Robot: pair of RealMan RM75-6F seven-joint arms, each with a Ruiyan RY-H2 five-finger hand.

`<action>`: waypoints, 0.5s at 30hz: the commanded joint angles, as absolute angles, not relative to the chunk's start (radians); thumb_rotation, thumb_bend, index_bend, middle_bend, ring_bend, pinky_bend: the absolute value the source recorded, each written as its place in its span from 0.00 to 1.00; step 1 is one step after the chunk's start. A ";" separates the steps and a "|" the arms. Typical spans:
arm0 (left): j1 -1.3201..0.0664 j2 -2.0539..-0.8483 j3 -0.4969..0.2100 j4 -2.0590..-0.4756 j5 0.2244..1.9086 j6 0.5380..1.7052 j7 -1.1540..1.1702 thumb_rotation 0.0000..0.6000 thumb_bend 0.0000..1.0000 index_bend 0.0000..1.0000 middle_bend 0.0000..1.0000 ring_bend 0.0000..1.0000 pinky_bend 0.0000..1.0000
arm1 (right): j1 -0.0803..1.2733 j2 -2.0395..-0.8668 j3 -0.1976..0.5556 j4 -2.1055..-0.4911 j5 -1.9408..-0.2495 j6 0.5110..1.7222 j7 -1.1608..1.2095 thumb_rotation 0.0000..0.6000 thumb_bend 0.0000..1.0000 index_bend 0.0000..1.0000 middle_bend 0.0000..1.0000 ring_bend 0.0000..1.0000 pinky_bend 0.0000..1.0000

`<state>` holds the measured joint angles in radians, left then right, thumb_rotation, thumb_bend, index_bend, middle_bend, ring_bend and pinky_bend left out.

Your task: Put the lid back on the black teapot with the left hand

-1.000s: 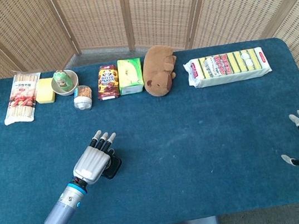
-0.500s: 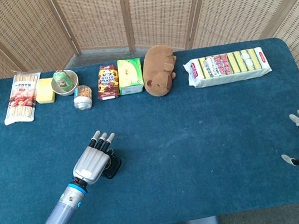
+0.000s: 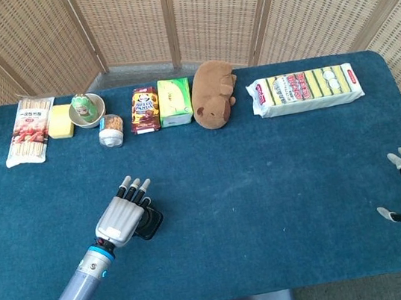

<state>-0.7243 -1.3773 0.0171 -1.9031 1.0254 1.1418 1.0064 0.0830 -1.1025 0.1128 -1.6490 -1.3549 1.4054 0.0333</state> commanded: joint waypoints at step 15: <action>-0.685 -1.235 0.004 -1.999 1.101 1.219 0.898 1.00 0.14 0.03 0.00 0.00 0.01 | 0.082 -1.101 0.112 -1.651 -1.359 1.408 0.035 1.00 0.07 0.10 0.01 0.01 0.00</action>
